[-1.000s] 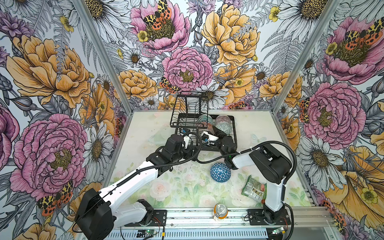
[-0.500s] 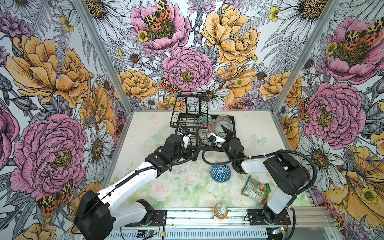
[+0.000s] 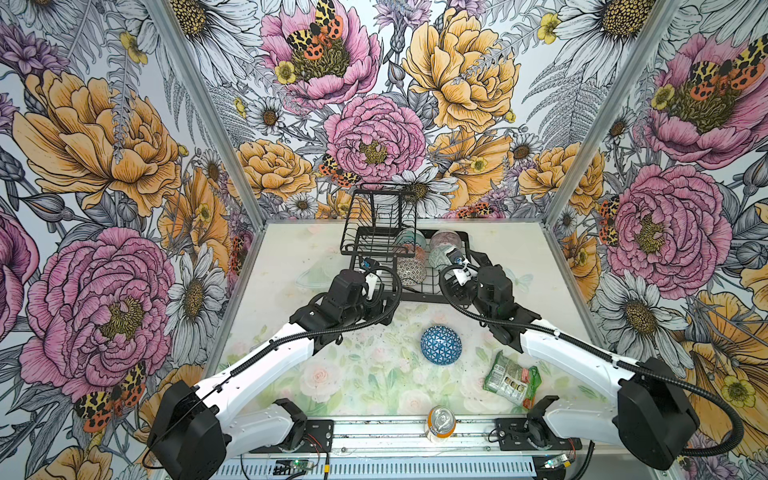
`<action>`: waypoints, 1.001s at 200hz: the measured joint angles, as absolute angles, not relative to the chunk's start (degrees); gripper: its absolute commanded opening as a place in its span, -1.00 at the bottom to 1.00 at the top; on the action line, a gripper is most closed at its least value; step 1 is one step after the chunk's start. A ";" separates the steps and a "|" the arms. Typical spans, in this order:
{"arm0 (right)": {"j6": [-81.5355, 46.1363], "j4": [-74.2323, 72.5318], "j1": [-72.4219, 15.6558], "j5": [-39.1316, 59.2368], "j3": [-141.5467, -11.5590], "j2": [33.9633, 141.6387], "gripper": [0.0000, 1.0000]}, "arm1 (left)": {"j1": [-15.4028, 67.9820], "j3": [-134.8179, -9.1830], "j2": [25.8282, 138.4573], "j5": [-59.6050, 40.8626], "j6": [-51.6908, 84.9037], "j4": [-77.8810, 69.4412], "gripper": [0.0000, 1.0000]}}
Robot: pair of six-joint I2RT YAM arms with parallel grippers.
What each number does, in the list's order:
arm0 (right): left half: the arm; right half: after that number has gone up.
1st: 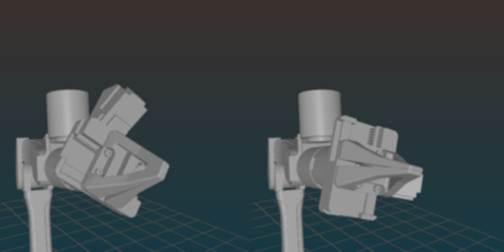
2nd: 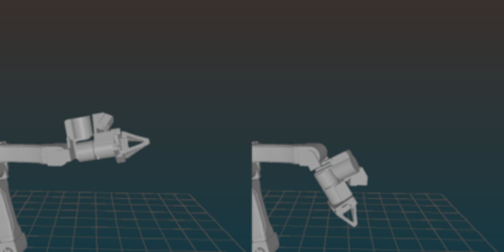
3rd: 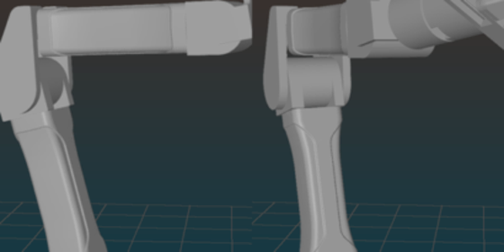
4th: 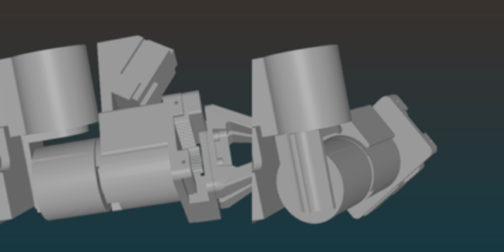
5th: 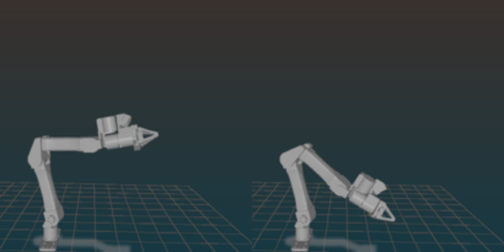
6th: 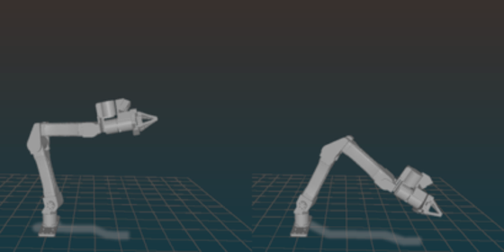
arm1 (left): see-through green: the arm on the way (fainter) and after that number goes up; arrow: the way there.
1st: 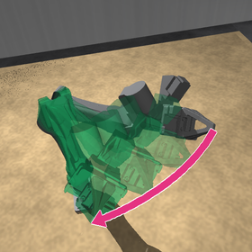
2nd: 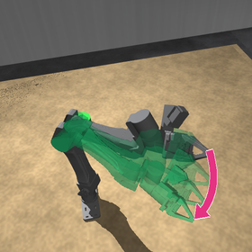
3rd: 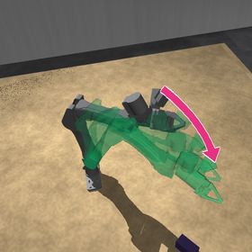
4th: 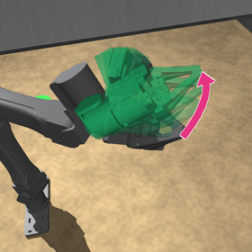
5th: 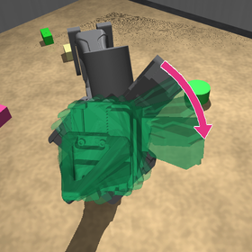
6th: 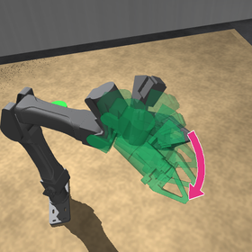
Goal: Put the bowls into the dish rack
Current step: 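Withdraw the right gripper from the rack while the left gripper moves toward the blue bowl, then grasp the rim of the blue triangle-patterned bowl with the left gripper and lift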
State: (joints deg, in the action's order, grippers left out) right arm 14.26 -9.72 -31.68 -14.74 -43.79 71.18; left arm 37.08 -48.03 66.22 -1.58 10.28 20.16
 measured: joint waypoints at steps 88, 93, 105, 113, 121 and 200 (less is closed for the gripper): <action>-1.30 15.29 -23.42 -7.68 -56.38 76.20 0.99 | 43.09 -47.92 66.22 -1.54 13.15 23.86 0.98; -1.65 15.73 -23.42 -7.31 -56.77 76.75 0.99 | 43.55 -47.88 66.30 -1.54 13.56 23.94 0.98; -2.20 16.34 -23.42 -6.72 -57.52 78.11 0.99 | 44.69 -47.88 66.89 -1.50 14.26 24.05 0.98; -2.57 16.71 -23.42 -6.31 -57.87 78.91 0.99 | 45.54 -47.88 67.70 -1.43 14.90 24.05 0.97; -2.68 17.02 -23.42 -6.07 -58.08 79.53 0.99 | 46.37 -47.88 68.77 -1.37 15.33 24.10 0.97; -3.46 18.00 -23.35 -4.19 -58.78 82.26 0.99 | 51.83 -51.68 84.82 -1.37 18.28 24.43 0.98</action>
